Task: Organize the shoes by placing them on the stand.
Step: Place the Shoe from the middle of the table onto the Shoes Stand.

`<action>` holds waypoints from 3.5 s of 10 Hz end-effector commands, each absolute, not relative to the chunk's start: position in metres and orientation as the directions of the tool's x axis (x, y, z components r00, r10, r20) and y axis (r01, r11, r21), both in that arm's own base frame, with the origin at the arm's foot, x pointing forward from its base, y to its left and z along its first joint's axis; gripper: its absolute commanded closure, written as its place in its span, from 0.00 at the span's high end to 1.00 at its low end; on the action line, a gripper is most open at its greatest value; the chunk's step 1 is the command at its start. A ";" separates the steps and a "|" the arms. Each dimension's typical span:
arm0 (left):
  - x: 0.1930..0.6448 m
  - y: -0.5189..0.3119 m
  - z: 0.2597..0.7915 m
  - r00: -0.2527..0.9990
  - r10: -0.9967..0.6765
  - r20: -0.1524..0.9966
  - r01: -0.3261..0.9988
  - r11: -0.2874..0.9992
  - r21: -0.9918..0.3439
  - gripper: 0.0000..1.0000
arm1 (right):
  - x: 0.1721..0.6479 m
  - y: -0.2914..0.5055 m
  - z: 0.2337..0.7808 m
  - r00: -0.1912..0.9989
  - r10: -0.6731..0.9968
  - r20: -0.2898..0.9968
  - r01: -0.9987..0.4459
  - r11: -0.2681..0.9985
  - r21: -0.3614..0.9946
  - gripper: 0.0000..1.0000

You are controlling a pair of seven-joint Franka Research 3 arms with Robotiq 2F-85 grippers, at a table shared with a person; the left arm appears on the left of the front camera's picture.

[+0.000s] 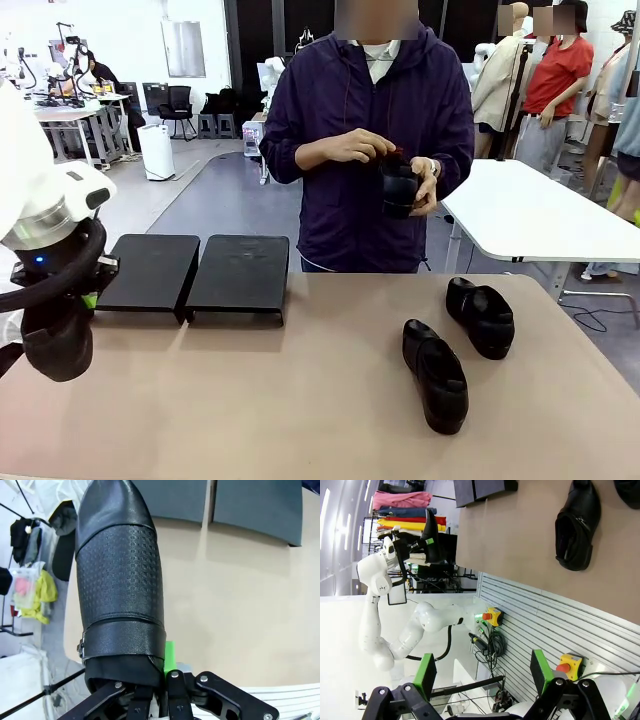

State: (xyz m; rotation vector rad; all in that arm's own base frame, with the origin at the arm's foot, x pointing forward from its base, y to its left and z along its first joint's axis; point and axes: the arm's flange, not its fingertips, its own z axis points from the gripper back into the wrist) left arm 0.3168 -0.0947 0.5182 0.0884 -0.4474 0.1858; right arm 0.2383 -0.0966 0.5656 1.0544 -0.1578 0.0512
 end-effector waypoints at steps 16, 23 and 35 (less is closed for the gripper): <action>0.604 0.007 0.449 0.856 -0.052 0.515 0.033 0.998 0.046 0.00 | 0.240 -0.096 0.572 0.987 -0.041 0.157 -0.119 0.472 0.873 1.00; 0.609 0.004 0.447 0.865 -0.044 0.500 0.012 0.998 0.067 1.00 | 0.240 -0.096 0.572 0.987 -0.041 0.157 -0.119 0.472 0.873 1.00; 0.442 0.045 0.551 0.963 -0.267 0.045 0.248 0.804 -0.541 1.00 | 0.240 -0.096 0.572 0.987 -0.041 0.157 -0.119 0.472 0.873 1.00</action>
